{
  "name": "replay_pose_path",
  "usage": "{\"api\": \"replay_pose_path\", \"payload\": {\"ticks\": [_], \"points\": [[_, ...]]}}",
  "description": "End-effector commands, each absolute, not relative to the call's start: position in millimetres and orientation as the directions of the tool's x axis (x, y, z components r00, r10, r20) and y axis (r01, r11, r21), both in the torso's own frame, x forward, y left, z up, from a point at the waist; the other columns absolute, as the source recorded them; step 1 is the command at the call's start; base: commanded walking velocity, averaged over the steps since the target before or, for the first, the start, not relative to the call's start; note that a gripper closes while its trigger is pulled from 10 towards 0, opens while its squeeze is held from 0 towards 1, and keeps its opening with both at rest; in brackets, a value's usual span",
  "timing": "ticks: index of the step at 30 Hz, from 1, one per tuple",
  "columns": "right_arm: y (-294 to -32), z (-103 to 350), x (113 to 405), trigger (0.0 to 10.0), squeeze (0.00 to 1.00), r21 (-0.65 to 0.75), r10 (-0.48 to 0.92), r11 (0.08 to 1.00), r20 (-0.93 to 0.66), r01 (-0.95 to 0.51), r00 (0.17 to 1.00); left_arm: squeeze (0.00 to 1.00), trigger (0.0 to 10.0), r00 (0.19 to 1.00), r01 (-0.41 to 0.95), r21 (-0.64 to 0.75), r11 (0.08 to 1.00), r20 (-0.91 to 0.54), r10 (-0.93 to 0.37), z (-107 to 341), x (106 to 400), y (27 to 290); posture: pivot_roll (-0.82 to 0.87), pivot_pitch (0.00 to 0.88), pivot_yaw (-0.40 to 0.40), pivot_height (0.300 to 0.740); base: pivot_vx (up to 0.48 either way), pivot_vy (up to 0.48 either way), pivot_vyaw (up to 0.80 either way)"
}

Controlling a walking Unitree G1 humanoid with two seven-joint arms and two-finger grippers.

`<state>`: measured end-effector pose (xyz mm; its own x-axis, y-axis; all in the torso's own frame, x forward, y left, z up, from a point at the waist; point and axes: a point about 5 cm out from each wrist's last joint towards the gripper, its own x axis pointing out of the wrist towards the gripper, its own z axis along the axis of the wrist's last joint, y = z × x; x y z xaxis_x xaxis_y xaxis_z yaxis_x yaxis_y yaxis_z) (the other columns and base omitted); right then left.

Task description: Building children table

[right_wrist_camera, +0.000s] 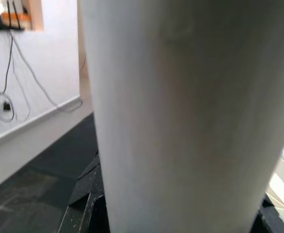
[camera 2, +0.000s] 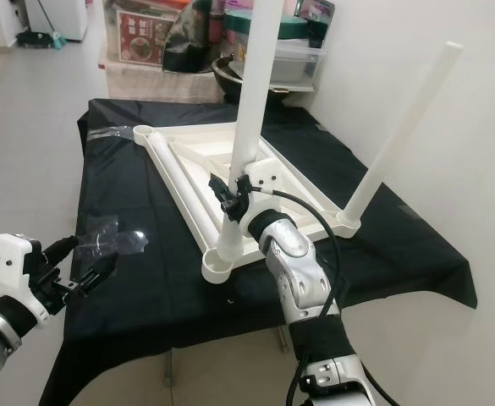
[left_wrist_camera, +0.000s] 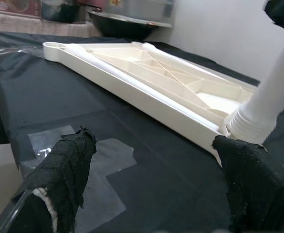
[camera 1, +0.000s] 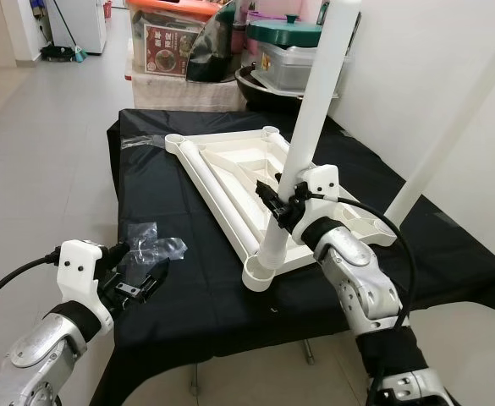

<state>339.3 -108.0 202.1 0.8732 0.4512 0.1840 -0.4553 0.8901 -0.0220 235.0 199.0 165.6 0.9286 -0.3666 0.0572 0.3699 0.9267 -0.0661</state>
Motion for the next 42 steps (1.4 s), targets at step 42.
{"api": "replay_pose_path", "payload": {"ticks": [42], "points": [[-98.4, 152.6, 325.0, 0.0, 0.00, 0.167, 0.598, 0.790, 0.001, -0.590, 0.801, 0.00, 10.0, 0.969, 0.246, -0.084, 0.966, 0.040, -0.244, 162.1, 239.5, 207.1, 0.18, 0.000, -0.179, 0.740, 0.000, 0.000, 0.00]]}}
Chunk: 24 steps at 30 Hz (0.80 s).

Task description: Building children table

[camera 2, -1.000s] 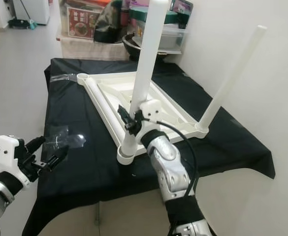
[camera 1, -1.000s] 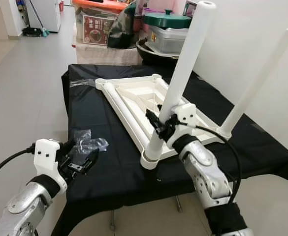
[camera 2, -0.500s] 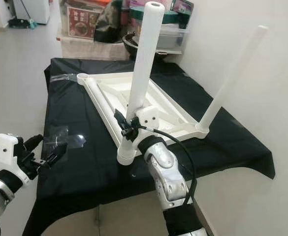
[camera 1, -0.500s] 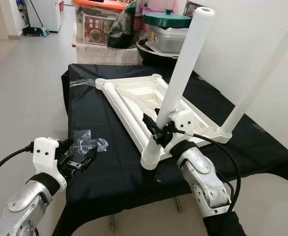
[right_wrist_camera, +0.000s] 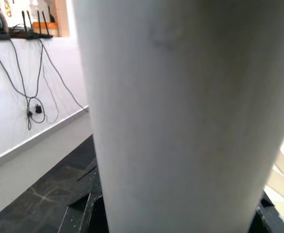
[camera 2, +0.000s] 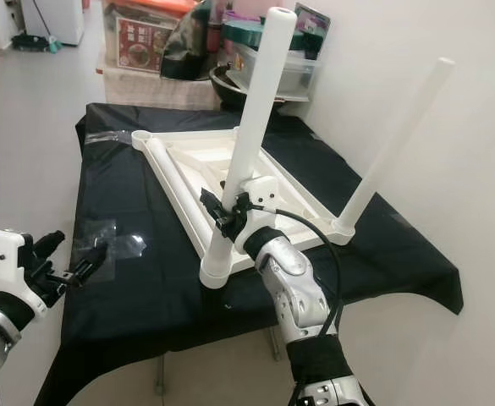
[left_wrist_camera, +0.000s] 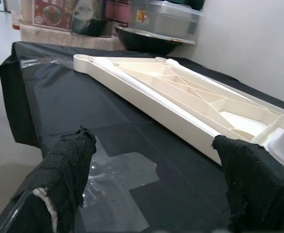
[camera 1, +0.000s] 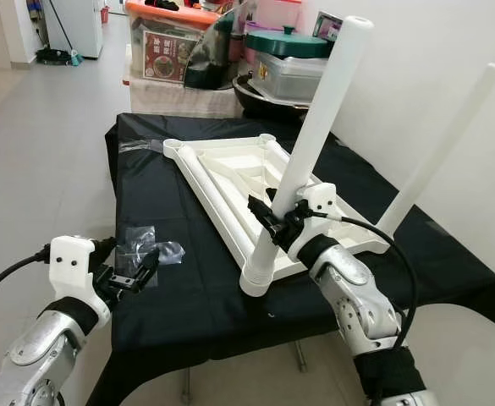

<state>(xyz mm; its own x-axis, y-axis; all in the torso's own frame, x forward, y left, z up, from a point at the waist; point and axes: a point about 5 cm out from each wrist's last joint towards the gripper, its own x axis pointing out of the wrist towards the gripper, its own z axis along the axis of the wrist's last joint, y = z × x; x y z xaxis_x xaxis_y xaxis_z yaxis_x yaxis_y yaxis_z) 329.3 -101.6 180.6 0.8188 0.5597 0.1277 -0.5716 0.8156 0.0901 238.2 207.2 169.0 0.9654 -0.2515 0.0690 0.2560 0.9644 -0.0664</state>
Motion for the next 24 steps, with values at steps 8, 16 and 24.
{"api": "replay_pose_path", "payload": {"ticks": [8, 16, 24], "points": [[-97.4, 148.4, 323.5, 0.0, 0.00, 0.102, 0.569, 0.818, -0.002, -0.566, 0.822, 0.00, 10.0, 0.976, 0.217, -0.088, 0.972, 0.035, -0.215, 160.4, 238.9, 208.9, 0.18, 0.000, -0.182, 0.740, 0.000, 0.000, 0.00], [-96.6, 138.6, 316.5, 0.0, 0.00, 0.125, 0.573, 0.815, -0.023, -0.566, 0.819, 0.00, 10.0, 0.977, 0.214, -0.088, 0.973, 0.029, -0.212, 159.1, 241.6, 207.8, 0.17, 0.000, -0.174, 0.740, 0.000, 0.000, 0.00], [-133.1, 132.6, 340.2, 0.0, 0.00, 0.158, 0.135, 0.982, -0.173, -0.108, 0.976, 0.00, 10.0, 0.979, 0.201, -0.080, 0.976, 0.034, -0.199, 160.3, 244.9, 208.6, 0.17, 0.000, -0.183, 0.740, 0.000, 0.000, 0.00]]}}
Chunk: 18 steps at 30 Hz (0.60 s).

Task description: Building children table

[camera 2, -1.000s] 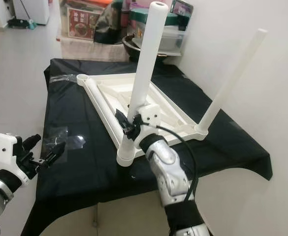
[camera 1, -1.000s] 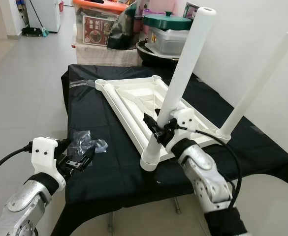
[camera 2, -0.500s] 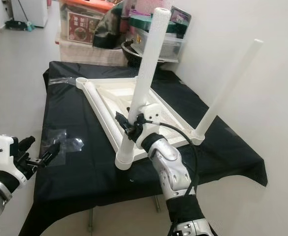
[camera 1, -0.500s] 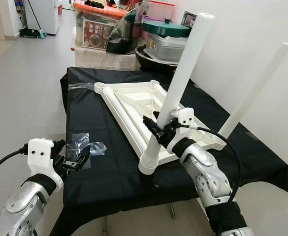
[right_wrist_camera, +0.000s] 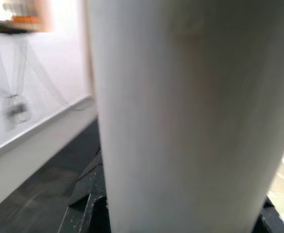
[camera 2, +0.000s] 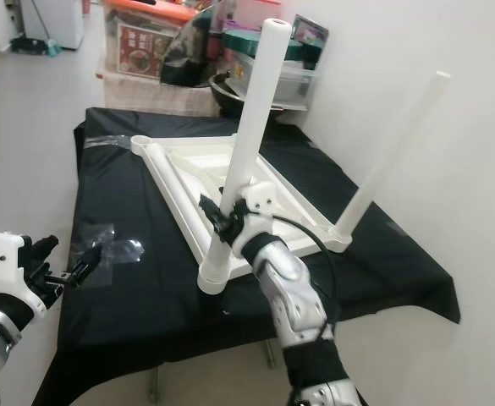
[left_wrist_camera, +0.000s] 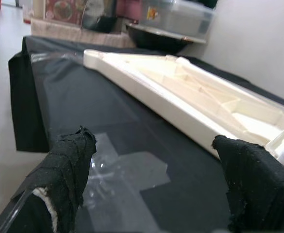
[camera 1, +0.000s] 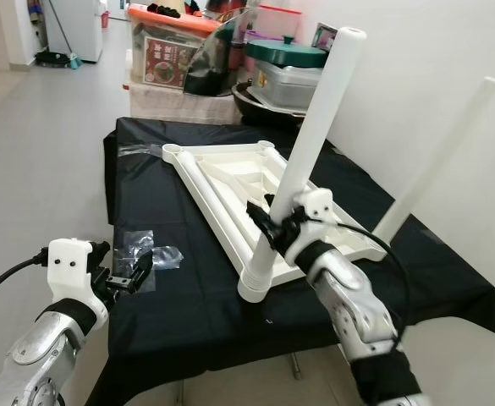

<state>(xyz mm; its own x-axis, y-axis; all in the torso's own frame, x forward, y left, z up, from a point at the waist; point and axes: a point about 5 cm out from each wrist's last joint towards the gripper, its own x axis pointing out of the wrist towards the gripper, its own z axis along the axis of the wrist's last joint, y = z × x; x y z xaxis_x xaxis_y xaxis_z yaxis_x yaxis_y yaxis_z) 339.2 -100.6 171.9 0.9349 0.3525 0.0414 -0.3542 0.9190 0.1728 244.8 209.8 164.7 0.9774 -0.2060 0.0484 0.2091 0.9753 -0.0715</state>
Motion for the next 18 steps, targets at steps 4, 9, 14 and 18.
{"api": "replay_pose_path", "payload": {"ticks": [4, 9, 14, 18], "points": [[-158.3, 127.3, 338.1, 0.0, 0.00, 0.217, -0.159, 0.949, -0.295, 0.228, 0.942, 0.00, 10.0, 0.982, 0.187, -0.072, 0.980, 0.039, -0.184, 162.4, 244.5, 210.4, 0.18, 0.000, -0.188, 0.740, 0.000, 0.000, 0.00], [-159.5, 144.4, 324.3, 0.0, 0.00, 0.250, -0.270, 0.908, -0.267, 0.337, 0.925, 0.00, 10.0, 0.984, 0.174, -0.056, 0.983, 0.038, -0.172, 163.7, 245.5, 213.5, 0.16, 0.000, -0.173, 0.740, 0.000, 0.000, 0.00], [-163.4, 151.1, 319.8, 0.0, 0.00, 0.253, -0.336, 0.884, -0.241, 0.393, 0.911, 0.00, 10.0, 0.985, 0.168, -0.046, 0.985, 0.037, -0.166, 163.7, 249.3, 214.0, 0.15, 0.000, -0.165, 0.740, 0.000, 0.000, 0.00], [-164.5, 151.4, 318.4, 0.0, 0.00, 0.273, -0.379, 0.855, -0.253, 0.441, 0.890, 0.00, 10.0, 0.987, 0.158, -0.042, 0.987, 0.040, -0.156, 164.0, 252.6, 214.2, 0.15, 0.000, -0.156, 0.740, 0.000, 0.000, 0.00]]}}
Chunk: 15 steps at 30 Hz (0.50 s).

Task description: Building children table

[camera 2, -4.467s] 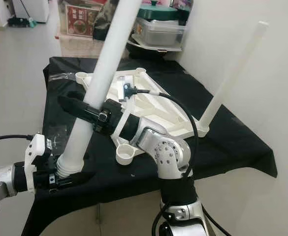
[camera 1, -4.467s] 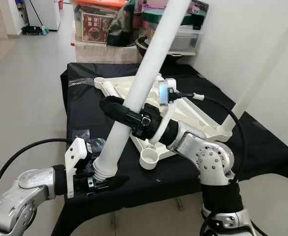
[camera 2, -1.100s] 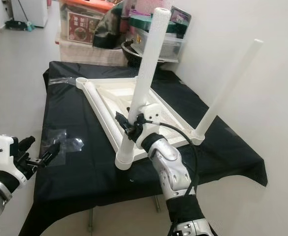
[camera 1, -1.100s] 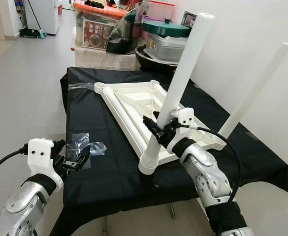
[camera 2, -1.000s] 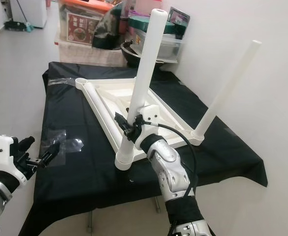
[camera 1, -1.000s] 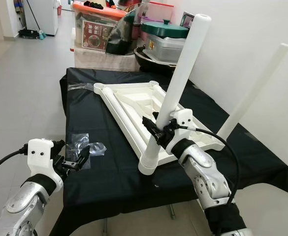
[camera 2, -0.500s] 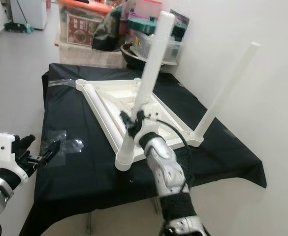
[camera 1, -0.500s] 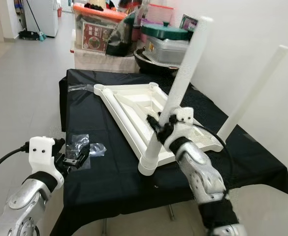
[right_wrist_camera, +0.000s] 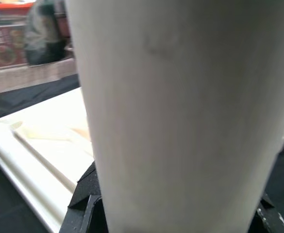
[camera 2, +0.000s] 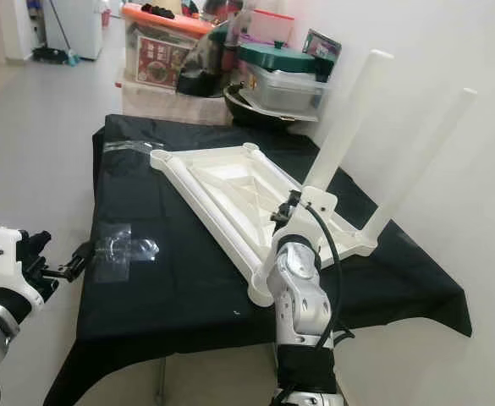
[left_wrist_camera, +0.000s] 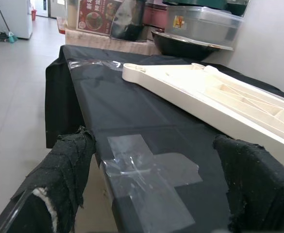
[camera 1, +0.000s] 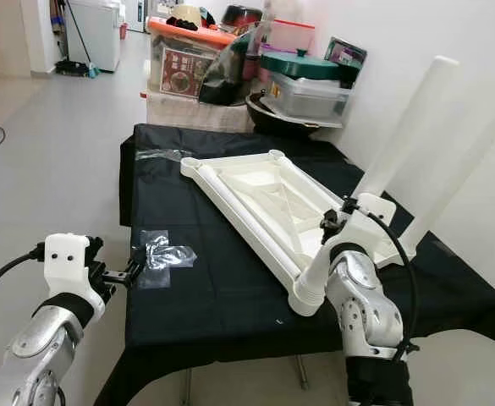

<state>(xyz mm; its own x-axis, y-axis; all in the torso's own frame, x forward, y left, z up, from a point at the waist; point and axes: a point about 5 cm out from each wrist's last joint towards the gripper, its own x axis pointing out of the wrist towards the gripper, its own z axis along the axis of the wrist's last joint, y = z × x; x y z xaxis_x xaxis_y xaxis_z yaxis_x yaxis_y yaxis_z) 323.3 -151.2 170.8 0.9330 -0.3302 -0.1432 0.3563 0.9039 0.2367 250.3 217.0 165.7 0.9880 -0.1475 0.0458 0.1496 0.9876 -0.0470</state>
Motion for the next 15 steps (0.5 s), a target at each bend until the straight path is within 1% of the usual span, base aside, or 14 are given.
{"api": "replay_pose_path", "payload": {"ticks": [1, 9, 10, 11, 15], "points": [[-163.1, 151.7, 318.5, 0.0, 0.00, 0.281, -0.384, 0.848, -0.258, 0.449, 0.887, 0.00, 10.0, 0.987, 0.154, -0.040, 0.987, 0.040, -0.153, 163.9, 253.0, 214.7, 0.15, 0.000, -0.153, 0.740, 0.000, 0.000, 0.00], [-156.3, 157.6, 319.6, 0.0, 0.00, 0.344, -0.345, 0.844, -0.241, 0.412, 0.907, 0.00, 10.0, 0.990, 0.137, -0.032, 0.990, 0.037, -0.136, 163.7, 252.9, 218.5, 0.15, 0.000, -0.149, 0.740, 0.000, 0.000, 0.00], [-155.5, 158.7, 318.8, 1.2, 0.00, 0.352, -0.340, 0.842, -0.242, 0.409, 0.909, 0.00, 10.0, 0.991, 0.134, -0.030, 0.991, 0.036, -0.133, 163.4, 252.8, 219.1, 0.15, 0.000, -0.148, 0.740, 0.000, 0.000, 0.00], [-154.6, 159.1, 318.4, 10.0, 0.00, 0.358, -0.329, 0.843, -0.245, 0.401, 0.912, 0.00, 10.0, 0.991, 0.132, -0.025, 0.991, 0.034, -0.131, 163.1, 252.8, 219.4, 0.15, 0.000, -0.148, 0.740, 0.000, 0.000, 0.00], [-154.1, 159.1, 317.9, 10.0, 0.00, 0.352, -0.320, 0.848, -0.255, 0.396, 0.912, 0.00, 10.0, 0.991, 0.130, -0.022, 0.991, 0.033, -0.129, 162.7, 253.3, 219.5, 0.15, 0.000, -0.148, 0.740, 0.000, 0.000, 0.00]]}}
